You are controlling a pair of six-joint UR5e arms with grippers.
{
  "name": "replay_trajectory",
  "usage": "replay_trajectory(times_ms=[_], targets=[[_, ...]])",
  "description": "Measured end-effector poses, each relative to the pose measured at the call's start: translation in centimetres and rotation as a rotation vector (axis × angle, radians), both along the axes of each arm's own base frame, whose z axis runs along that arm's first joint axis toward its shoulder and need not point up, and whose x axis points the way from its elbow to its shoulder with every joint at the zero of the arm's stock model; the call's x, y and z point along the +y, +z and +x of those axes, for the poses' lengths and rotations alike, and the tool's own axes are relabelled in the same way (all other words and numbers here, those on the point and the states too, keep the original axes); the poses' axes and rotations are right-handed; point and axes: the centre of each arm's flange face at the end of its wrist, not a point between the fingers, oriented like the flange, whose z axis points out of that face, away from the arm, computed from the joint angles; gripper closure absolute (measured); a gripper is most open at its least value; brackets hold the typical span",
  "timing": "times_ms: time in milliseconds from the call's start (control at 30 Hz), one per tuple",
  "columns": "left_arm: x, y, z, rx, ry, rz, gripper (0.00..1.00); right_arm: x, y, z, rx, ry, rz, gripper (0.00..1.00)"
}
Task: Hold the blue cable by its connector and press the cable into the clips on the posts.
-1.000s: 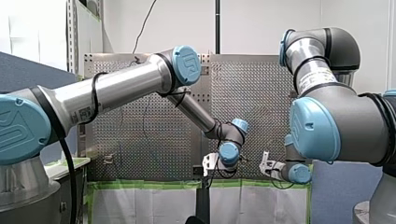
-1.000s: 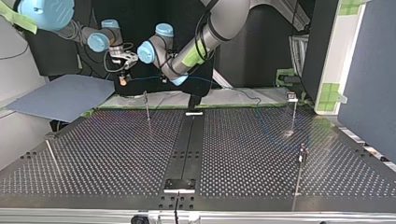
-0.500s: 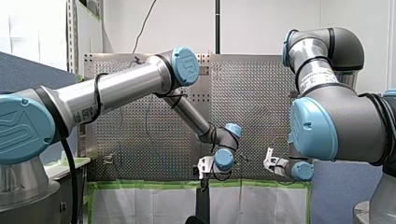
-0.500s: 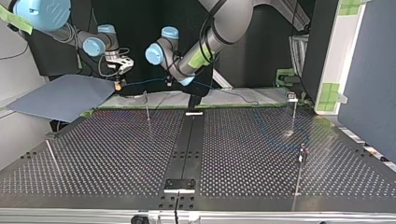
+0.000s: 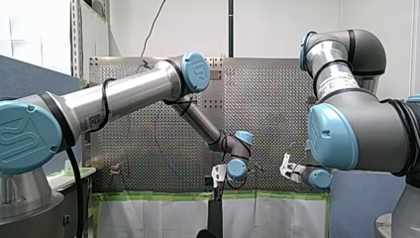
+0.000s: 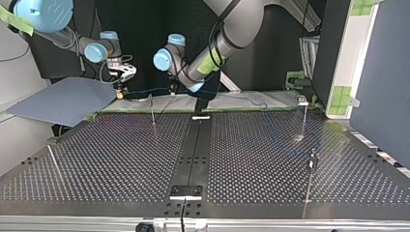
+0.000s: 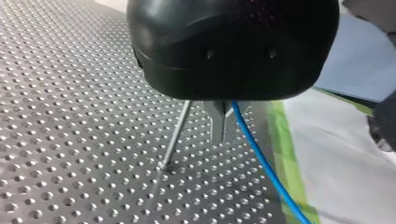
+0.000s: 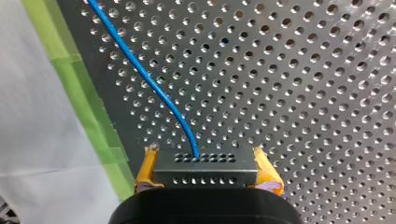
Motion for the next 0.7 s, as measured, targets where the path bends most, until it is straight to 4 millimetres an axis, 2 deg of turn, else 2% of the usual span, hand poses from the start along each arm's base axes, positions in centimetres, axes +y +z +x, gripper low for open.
replay_trajectory(times_ms=[133,367,700], targets=[[-0.1,-0.2,0.8,-0.025,-0.01,-0.012,1.0,-0.5,0.2,0.0,-0.001,-0.001,-0.003,1.0],[0.2,-2.3,1.4,-0.021,-0.021,0.001,1.0,-1.4,0.6,0.0,-0.01,-0.006,-0.012,1.0],[-0.2,-1.5,2.3,-0.023,-0.026,-0.001,1.0,-2.2,1.0,-0.4,-0.022,-0.015,-0.022,1.0]])
